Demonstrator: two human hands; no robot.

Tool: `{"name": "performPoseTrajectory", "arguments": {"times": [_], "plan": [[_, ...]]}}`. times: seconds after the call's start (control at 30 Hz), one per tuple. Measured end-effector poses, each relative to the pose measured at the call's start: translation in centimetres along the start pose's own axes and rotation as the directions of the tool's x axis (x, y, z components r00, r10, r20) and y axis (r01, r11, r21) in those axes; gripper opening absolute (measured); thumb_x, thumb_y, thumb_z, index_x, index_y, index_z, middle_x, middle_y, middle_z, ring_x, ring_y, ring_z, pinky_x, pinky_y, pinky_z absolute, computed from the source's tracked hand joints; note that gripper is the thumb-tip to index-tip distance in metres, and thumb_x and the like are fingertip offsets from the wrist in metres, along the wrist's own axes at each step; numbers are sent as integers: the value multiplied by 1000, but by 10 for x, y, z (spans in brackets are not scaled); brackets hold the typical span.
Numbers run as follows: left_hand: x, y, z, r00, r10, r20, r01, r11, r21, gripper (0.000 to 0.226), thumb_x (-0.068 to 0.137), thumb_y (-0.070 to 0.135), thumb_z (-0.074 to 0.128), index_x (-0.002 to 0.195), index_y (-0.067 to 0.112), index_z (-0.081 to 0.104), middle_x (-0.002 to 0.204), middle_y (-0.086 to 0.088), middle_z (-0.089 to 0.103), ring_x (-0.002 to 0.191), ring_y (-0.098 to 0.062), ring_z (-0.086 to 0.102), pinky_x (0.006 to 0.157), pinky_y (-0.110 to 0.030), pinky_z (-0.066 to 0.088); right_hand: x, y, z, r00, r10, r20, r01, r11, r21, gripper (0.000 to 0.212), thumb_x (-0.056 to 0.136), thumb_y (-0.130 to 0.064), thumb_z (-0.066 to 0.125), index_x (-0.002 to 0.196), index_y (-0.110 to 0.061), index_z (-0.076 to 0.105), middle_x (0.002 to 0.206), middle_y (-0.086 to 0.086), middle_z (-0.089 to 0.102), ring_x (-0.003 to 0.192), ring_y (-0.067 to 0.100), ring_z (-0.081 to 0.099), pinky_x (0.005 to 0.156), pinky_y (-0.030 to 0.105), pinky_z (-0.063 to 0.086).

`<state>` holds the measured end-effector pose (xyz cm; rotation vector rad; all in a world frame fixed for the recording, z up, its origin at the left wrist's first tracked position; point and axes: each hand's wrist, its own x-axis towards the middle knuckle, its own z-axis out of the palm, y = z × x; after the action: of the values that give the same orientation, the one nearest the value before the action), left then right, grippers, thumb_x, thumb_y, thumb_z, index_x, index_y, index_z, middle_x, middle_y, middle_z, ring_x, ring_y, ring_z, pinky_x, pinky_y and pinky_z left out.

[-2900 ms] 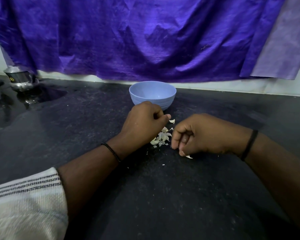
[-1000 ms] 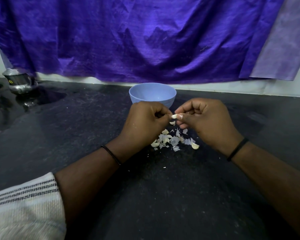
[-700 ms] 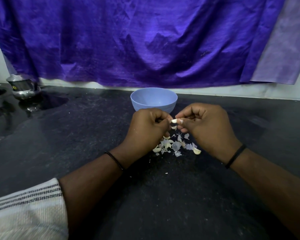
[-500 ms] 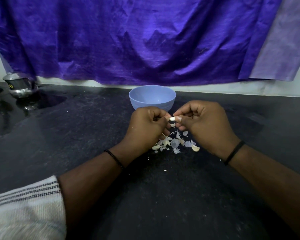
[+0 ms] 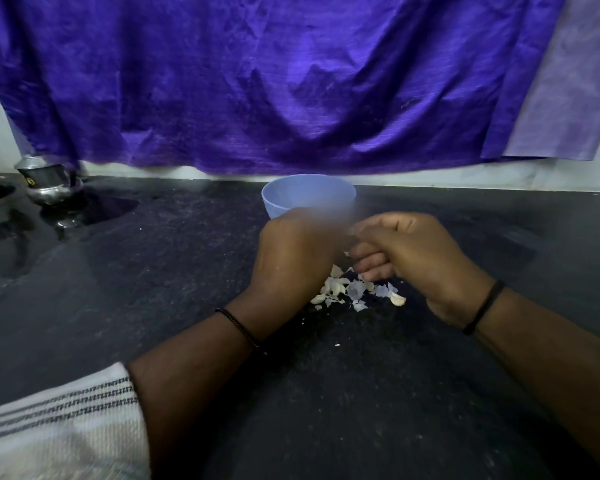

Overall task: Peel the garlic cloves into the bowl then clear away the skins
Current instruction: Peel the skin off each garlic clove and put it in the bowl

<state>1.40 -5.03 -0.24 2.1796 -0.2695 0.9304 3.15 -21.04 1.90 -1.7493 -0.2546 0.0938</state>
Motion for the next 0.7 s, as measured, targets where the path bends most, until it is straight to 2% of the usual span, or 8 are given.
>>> {"name": "performPoseTrajectory", "arguments": {"times": [0.13,0.27,0.37,0.5,0.7], "plan": [[-2,0,1,989,149,11,-149,984,92,8,88,11,67,86,16,73,74,14,62,69,1,51,64,-16,40,-4,-6,-3,991,110,74,-109,994,-17,35,100,-34,56,93,-3,70,68,9,69,55,18,61,49,26,47],[-3,3,1,984,165,70,-171,980,98,8,88,13,68,87,19,73,71,24,49,67,12,49,64,-3,35,-4,-6,-4,982,157,100,-151,986,-66,30,103,-26,53,90,-4,69,60,0,58,47,9,51,45,21,37],[-2,1,0,980,159,120,-171,981,95,8,89,15,68,88,20,74,76,19,59,69,7,51,65,-6,36,-3,-5,-2,991,115,66,-108,988,-108,25,102,-21,53,87,-8,67,60,-2,56,47,6,50,43,19,36],[-1,1,-1,975,170,141,-186,977,107,8,90,18,69,90,20,77,80,11,70,74,0,56,65,-20,46,-3,-2,2,1000,16,-16,-19,981,-195,22,101,-19,56,85,-9,67,59,-4,59,47,6,51,41,18,38],[-1,1,-1,975,117,189,-132,989,69,9,91,17,68,90,17,77,76,10,69,67,0,57,60,-17,43,-1,4,5,994,-89,-58,69,956,-285,22,98,-20,60,77,-15,64,54,-6,62,47,5,56,43,19,41]]}}
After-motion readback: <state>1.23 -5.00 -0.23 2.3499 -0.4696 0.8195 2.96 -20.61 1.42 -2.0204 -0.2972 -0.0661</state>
